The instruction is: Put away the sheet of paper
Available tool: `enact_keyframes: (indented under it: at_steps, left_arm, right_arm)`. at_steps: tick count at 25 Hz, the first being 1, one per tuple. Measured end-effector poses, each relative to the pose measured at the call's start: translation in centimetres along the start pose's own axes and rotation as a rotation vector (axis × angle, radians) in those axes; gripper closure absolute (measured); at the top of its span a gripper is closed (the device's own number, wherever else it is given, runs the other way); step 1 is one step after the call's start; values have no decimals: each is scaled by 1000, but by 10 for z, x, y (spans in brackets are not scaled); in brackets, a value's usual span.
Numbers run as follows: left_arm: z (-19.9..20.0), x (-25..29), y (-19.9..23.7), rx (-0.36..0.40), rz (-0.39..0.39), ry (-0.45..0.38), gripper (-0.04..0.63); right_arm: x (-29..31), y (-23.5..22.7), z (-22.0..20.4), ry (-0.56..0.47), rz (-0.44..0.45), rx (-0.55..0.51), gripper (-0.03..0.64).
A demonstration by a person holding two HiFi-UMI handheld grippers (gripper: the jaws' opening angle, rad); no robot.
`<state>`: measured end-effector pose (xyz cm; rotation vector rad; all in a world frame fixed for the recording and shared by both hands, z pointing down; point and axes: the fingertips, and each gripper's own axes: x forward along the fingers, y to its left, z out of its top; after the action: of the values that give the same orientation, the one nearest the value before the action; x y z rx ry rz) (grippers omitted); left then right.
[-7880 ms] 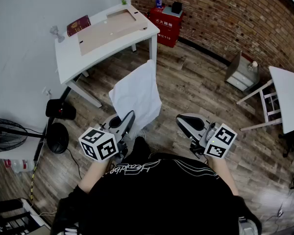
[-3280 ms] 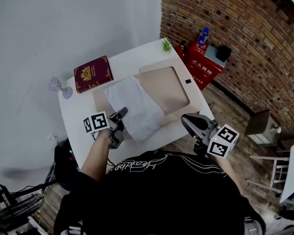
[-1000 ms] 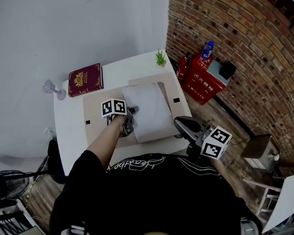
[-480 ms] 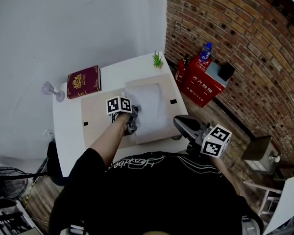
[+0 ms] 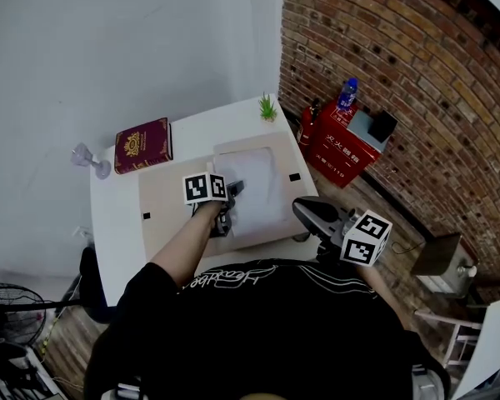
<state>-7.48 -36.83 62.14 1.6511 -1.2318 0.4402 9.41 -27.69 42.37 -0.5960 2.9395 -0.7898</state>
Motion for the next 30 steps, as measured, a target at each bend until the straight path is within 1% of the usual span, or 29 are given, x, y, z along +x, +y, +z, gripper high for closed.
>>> enact_keyframes:
  at_steps: [3, 5, 6, 7, 10, 12, 13, 14, 16, 18, 19, 21, 23, 25, 27, 30]
  left_arm:
    - [2, -14, 9, -11, -9, -34, 276]
    - [3, -30, 5, -9, -40, -60, 276]
    - [4, -40, -2, 11, -64, -73, 276]
    - [3, -51, -12, 46, -90, -86, 278]
    - [-4, -89, -44, 181, -192, -125, 281]
    - [-11, -117, -65, 227, -282, -155, 350]
    - [-14, -130, -74, 238, -319, -169, 361]
    - [-18, -144, -81, 252, -347, -182, 379]
    - [-25, -172, -93, 298, -388, -217, 442]
    - [-31, -201, -102, 348, -442, -264, 524]
    - [-34, -214, -106, 361, -477, -286, 532]
    - [-38, -235, -111, 362, -536, -326, 539]
    - [-40, -248, -110, 351, -563, -362, 547]
    - [-45, -256, -107, 352, -565, -384, 551]
    - [-52, -259, -105, 366, -558, -389, 551]
    - [-57, -260, -99, 365, -554, -385, 551]
  right_arm:
    - [1, 5, -2, 0, -5, -7, 614]
    - [3, 10, -4, 2, -10, -15, 614]
    - [5, 13, -4, 3, -15, -20, 614]
    - [7, 17, -5, 4, -21, -26, 614]
    - [15, 31, -5, -4, -29, -35, 614]
    - [17, 42, -3, -16, -32, -29, 615]
    - [17, 47, -2, -22, -33, -22, 615]
    - [18, 51, -2, -28, -33, -14, 615]
    - [21, 61, -2, -30, -35, -5, 615]
    - [26, 72, -6, -22, -32, -7, 615]
    - [29, 78, -7, -19, -27, -8, 615]
    - [34, 87, -10, -19, -21, -11, 615]
    - [38, 92, -13, -25, -23, -10, 615]
    - [40, 97, -15, -30, -18, 8, 615]
    - [40, 103, -15, -33, -10, 16, 615]
    - [41, 104, -21, -17, -31, -9, 615]
